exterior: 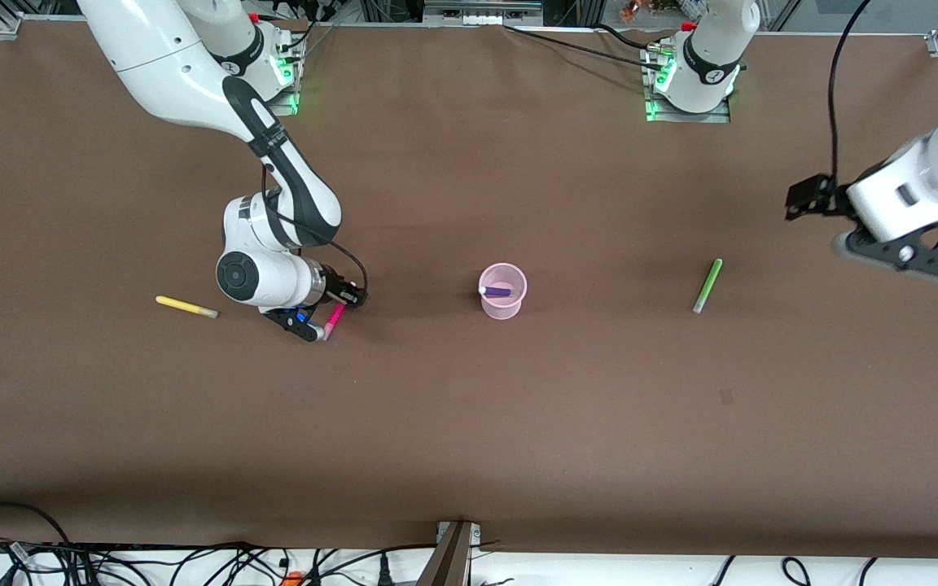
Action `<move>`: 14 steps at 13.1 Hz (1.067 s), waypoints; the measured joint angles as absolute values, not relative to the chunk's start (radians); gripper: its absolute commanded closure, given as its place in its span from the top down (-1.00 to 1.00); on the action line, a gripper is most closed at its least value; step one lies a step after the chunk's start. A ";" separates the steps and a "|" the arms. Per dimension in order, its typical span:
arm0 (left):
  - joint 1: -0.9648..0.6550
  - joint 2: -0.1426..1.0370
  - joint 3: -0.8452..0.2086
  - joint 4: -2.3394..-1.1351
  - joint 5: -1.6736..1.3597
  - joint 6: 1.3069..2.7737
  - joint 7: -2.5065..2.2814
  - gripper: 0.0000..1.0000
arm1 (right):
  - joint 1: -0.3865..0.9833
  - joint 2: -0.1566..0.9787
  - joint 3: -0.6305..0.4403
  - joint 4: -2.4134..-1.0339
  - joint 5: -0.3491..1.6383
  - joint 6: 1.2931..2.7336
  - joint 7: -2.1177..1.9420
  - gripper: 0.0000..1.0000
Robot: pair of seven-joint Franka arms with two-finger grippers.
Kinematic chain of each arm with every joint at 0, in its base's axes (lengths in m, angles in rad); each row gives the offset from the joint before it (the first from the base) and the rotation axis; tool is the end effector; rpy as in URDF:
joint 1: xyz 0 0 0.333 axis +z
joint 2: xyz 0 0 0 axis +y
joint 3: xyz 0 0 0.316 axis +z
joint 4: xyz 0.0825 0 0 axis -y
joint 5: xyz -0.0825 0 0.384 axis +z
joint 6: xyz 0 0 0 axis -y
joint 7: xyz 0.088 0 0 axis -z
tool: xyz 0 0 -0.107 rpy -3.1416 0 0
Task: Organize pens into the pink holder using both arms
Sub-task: 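Withdraw the left gripper to rest while the right gripper holds the highlighter, then carry the pink highlighter above the pink cup with the right gripper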
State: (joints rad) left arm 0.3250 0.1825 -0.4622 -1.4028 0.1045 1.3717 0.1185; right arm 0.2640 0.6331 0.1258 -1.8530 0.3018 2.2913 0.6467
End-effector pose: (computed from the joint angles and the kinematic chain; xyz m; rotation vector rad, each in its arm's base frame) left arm 0.5816 -0.0422 0.5922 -3.0788 0.3811 0.3029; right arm 0.5722 0.2394 0.1667 -2.8664 0.7266 0.4609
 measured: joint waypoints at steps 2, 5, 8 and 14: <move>0.264 0.146 -0.378 -1.387 0.108 1.357 0.101 1.00 | 0.264 0.632 0.125 -1.853 0.302 2.290 0.646 -0.33; 0.110 0.116 -0.156 -1.429 0.110 1.430 0.089 1.00 | 0.264 0.630 0.124 -1.854 0.302 2.291 0.645 -0.83; 0.041 -0.004 -0.042 -1.617 0.101 1.629 0.089 1.00 | 0.264 0.628 0.124 -1.854 0.302 2.290 0.645 -1.00; -0.014 -0.101 -0.009 -1.710 0.064 1.658 0.064 1.00 | 0.266 0.599 0.160 -1.768 0.325 2.168 0.787 -1.00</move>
State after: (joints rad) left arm -0.0144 -0.1010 -0.0088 -1.7105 0.0639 1.6576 0.0639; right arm 0.2656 0.5988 0.1603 -1.7683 0.3250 2.1681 0.7869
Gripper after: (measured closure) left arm 0.000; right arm 0.828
